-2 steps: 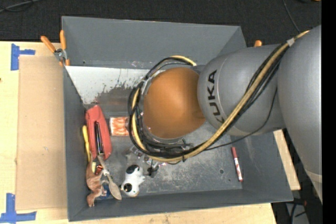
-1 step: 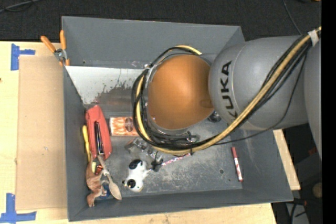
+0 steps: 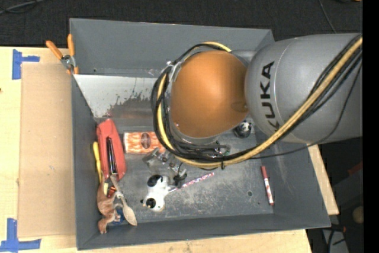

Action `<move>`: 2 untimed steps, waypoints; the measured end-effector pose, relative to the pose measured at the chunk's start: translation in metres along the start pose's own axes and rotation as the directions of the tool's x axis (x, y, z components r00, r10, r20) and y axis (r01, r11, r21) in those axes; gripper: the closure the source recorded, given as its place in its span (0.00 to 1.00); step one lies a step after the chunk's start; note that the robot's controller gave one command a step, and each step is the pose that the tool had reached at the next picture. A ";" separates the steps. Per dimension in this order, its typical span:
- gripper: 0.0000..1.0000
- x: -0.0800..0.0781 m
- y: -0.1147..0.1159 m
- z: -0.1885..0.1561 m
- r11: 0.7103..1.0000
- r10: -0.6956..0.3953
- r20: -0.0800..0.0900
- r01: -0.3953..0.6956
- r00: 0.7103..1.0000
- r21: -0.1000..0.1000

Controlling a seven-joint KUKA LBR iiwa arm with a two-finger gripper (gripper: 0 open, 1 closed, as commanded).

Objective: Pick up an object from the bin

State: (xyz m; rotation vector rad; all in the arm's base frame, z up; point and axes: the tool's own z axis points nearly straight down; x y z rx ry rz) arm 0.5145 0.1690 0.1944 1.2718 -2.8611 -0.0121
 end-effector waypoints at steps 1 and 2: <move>1.00 0.000 0.000 -0.014 1.000 0.003 0.001 -0.003 1.000 0.000; 1.00 0.000 0.001 -0.040 1.000 0.006 0.001 -0.006 1.000 -0.001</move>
Offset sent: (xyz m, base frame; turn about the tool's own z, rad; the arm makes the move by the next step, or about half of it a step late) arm 0.0002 0.0002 0.0507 0.0020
